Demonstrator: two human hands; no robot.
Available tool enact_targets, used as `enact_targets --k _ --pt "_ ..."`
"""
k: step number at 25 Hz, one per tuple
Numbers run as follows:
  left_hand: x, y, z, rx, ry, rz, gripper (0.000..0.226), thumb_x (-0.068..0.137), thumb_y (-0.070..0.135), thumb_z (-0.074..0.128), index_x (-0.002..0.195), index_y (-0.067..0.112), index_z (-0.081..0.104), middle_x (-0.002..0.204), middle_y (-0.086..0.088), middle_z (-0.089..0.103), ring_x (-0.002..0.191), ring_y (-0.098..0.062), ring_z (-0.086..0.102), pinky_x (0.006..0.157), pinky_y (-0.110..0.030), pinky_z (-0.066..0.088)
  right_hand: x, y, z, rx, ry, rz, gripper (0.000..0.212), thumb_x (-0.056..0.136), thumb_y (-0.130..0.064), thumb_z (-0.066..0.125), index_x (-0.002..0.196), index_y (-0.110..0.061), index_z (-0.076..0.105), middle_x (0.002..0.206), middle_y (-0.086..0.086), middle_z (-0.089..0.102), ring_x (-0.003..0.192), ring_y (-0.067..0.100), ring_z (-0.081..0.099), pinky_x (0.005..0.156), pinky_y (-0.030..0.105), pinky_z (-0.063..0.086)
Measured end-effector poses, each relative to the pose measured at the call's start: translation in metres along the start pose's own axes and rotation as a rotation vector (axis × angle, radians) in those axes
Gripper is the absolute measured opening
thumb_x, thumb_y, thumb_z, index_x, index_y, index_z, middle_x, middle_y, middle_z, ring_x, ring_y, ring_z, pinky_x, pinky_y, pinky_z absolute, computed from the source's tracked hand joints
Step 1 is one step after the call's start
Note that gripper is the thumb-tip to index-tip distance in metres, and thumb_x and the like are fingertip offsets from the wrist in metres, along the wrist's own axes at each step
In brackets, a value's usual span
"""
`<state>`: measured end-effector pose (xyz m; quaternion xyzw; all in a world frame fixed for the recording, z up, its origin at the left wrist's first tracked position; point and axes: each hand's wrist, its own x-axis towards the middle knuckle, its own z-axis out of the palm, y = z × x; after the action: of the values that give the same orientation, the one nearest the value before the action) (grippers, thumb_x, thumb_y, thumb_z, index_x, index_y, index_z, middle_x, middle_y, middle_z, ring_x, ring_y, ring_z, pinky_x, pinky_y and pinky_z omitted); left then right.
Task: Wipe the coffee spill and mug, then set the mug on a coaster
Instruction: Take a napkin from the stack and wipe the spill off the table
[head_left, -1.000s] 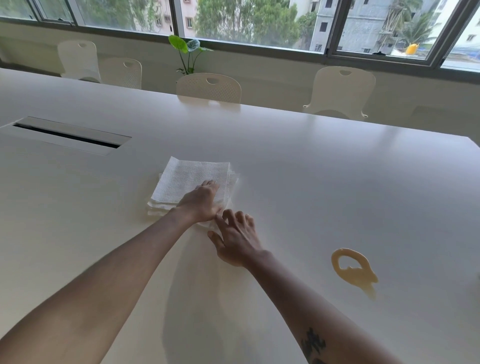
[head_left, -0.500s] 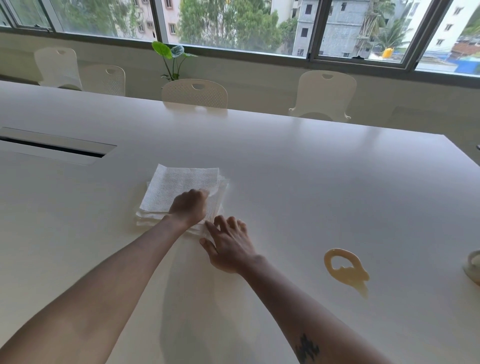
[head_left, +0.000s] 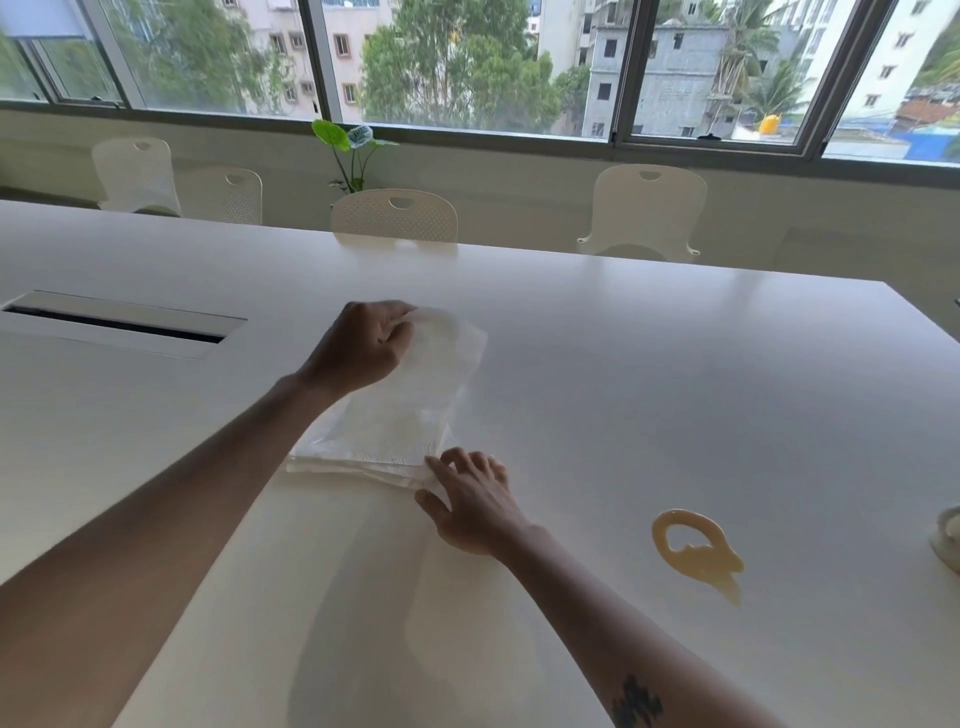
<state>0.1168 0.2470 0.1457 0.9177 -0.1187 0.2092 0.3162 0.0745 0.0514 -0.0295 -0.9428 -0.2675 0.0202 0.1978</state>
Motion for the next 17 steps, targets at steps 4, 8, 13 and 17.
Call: enact_targets --k 4,8,13,17 --pt "0.008 0.040 -0.029 -0.227 -0.028 0.024 0.030 0.101 0.001 0.062 0.116 0.018 0.081 0.097 0.013 0.084 0.085 0.005 0.076 0.079 -0.011 0.057 -0.010 0.021 -0.029 0.546 0.166 0.228 0.091 0.088 -0.058 0.077 0.160 -0.020 0.039 0.157 -0.001 0.046 0.143 0.020 0.045 0.118 0.041 0.041" --pt "0.008 0.083 -0.038 -0.574 -0.058 -0.082 0.032 0.101 -0.003 0.064 0.107 0.023 0.081 0.092 0.012 0.086 0.084 -0.008 0.082 0.077 -0.026 0.067 -0.033 0.047 -0.079 1.270 0.338 0.079 0.074 0.087 -0.035 0.084 0.150 -0.016 0.051 0.145 0.007 0.066 0.135 0.024 0.062 0.106 0.037 0.053" --pt "0.009 0.121 -0.010 -0.820 -0.018 -0.220 0.028 0.098 -0.004 0.066 0.102 0.017 0.084 0.093 -0.004 0.086 0.081 -0.023 0.083 0.073 -0.040 0.070 -0.069 0.065 -0.137 1.602 0.422 0.013 0.058 0.090 -0.029 0.084 0.139 -0.004 0.065 0.137 0.021 0.071 0.121 0.034 0.070 0.096 0.045 0.060" --pt "0.015 0.136 0.038 -0.933 -0.006 -0.383 0.023 0.096 0.001 0.067 0.096 0.014 0.086 0.095 -0.012 0.085 0.080 -0.028 0.082 0.073 -0.043 0.069 -0.106 0.098 -0.165 1.524 0.453 0.069 0.042 0.098 -0.005 0.072 0.139 -0.009 0.067 0.131 0.019 0.073 0.111 0.033 0.073 0.090 0.051 0.063"
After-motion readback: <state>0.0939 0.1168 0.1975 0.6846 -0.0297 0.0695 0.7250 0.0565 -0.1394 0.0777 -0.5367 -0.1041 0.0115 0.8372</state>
